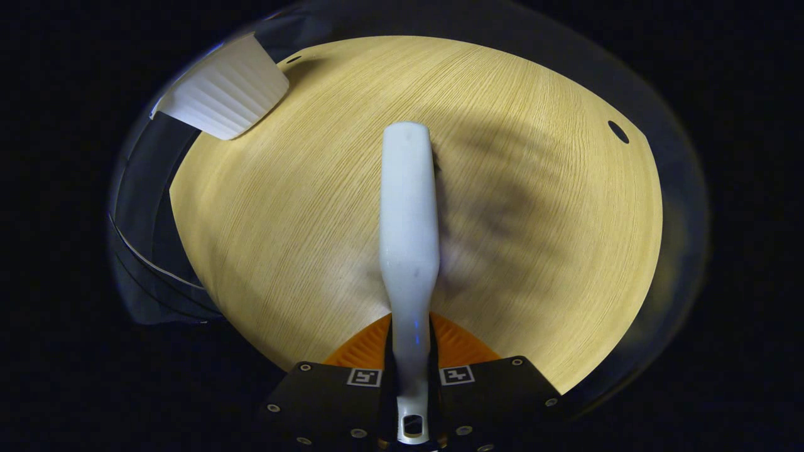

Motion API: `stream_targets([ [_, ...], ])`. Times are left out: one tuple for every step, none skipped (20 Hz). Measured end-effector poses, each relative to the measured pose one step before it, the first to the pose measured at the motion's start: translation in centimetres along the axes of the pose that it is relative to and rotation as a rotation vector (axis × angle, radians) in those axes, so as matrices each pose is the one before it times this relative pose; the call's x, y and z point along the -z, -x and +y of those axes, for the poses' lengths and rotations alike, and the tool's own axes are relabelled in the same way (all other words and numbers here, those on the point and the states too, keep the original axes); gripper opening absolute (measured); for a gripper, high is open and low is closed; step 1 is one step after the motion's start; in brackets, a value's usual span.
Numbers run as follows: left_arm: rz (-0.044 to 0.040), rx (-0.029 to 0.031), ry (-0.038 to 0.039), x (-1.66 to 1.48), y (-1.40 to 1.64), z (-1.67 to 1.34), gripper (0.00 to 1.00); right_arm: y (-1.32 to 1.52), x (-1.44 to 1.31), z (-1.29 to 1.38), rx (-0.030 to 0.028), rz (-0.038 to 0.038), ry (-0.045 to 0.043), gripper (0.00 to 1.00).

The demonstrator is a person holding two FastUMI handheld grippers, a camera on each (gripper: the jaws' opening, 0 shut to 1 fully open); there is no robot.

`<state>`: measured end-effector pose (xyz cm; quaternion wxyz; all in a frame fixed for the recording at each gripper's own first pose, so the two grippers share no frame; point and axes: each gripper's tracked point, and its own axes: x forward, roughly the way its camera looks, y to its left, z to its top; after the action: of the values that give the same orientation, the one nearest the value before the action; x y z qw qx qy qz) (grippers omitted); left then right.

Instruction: Pick up the small broom and dustpan from the desktop, sweep the trash into the dustpan with the broom, and then empty the trash into the garbage bin.

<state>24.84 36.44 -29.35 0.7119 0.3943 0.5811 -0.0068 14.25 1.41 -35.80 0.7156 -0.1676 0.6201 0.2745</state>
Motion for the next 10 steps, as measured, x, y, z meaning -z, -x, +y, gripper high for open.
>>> stream_targets([
  [0.01543,-0.04984,-0.05437,-0.048,-0.191,1.123,0.31,0.044,-0.052,0.033,-0.00002,-0.00147,-0.00198,0.18],
  [0.00809,-0.04158,-0.04329,-0.346,-0.125,0.958,0.31,0.003,-0.002,0.049,0.00047,-0.00256,-0.00304,0.18],
  [0.01106,-0.02852,-0.03918,-0.035,-0.024,0.353,0.31,-0.06,-0.043,-0.009,0.001,-0.00257,-0.00282,0.18],
  [0.01317,-0.03363,-0.04053,-0.159,-0.334,0.707,0.31,-0.022,0.027,0.015,0.00164,-0.00189,-0.00216,0.18],
  [0.00463,-0.02903,-0.03808,-0.352,-0.022,0.515,0.31,-0.037,-0.044,0.021,0.00003,-0.00132,-0.00237,0.18],
  [0.01357,-0.02457,-0.0386,-0.044,0.044,0.485,0.31,-0.009,-0.007,0.008,-0.00013,-0.00069,-0.00094,0.18],
  [0.00854,-0.00815,-0.02845,-0.279,0.289,0.11,0.31,-0.076,-0.05,-0.062,0.00053,-0.00022,0.00001,0.18],
  [0.01352,0.0145,-0.00083,-0.18,-0.236,-0.417,0.31,0.116,0.021,-0.017,0.00078,-0.0013,-0.00141,0.18],
  [0.0019,0.01893,0.00089,-0.047,-0.118,-0.516,0.31,-0.086,-0.029,0.003,-0.00112,-0.00036,-0.00201,0.18],
  [-0.00384,0.01834,0.00764,-0.146,-0.437,-0.208,0.31,0.062,0.018,0.022,0.00032,-0.00025,-0.0027,0.18],
])
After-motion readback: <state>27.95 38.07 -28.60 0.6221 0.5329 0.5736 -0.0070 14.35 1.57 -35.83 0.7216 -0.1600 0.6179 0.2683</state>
